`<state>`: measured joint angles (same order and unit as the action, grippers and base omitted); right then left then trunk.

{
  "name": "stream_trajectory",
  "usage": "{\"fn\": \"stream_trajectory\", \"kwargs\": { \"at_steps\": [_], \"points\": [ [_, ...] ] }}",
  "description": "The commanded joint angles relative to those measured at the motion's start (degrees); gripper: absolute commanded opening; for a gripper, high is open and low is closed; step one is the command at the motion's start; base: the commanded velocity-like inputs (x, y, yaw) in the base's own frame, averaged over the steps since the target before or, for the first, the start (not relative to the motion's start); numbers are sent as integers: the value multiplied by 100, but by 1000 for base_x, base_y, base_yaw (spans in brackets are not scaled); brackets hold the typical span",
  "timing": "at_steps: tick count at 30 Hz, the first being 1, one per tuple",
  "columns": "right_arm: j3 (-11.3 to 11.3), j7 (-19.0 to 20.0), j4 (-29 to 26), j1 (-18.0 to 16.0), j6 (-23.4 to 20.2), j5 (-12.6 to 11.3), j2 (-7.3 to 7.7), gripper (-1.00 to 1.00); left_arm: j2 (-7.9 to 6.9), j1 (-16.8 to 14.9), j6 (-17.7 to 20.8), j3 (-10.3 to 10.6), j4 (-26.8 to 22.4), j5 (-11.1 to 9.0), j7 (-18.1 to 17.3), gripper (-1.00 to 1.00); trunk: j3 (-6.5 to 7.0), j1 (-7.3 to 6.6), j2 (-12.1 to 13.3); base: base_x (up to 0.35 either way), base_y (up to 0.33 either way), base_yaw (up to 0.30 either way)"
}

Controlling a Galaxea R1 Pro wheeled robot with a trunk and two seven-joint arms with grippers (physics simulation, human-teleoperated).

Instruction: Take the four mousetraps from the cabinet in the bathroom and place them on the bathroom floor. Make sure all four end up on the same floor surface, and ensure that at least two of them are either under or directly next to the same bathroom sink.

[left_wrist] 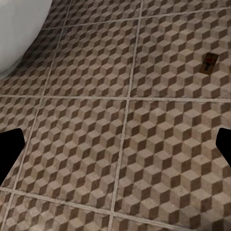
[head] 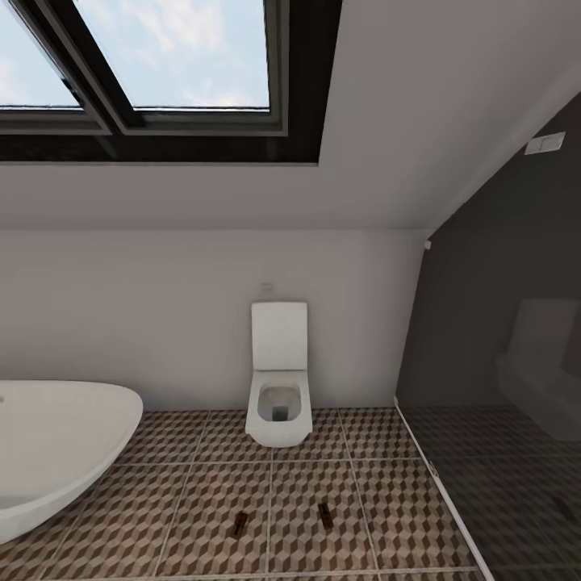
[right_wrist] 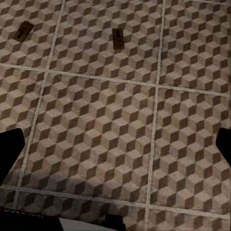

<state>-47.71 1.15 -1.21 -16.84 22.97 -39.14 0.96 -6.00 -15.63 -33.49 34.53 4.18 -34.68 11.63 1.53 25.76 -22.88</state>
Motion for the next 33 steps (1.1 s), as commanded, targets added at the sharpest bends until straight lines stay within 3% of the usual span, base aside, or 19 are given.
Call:
{"fn": "stream_trajectory", "kwargs": {
  "at_steps": [1, 15, 26, 31, 33],
  "points": [
    [-45, 13, -2, 30, 12, -61, 14, 100, 3, 18, -40, 34, 13, 23, 39, 100, -2, 2, -4, 0, 0, 0],
    [-45, -24, 3, 477, 3, -81, 358, 100, -55, 133, -137, 28, 13, 23, 42, 100, -2, 2, -4, 0, 0, 0],
    [-45, -124, 13, 673, -66, -86, 419, 100, -53, 139, -103, 23, 13, 15, 64, 100, -2, 2, -4, 0, 0, 0],
    [-43, -172, 15, 711, -432, -91, 422, 100, -38, 139, -46, 13, 13, 14, 84, 100, -2, 2, -4, 0, 0, 0],
    [-38, -173, 12, 721, -768, -92, 421, 100, -7, 139, 60, 12, 13, 14, 88, 100, -2, 2, -4, 0, 0, 0]
  ]
}}
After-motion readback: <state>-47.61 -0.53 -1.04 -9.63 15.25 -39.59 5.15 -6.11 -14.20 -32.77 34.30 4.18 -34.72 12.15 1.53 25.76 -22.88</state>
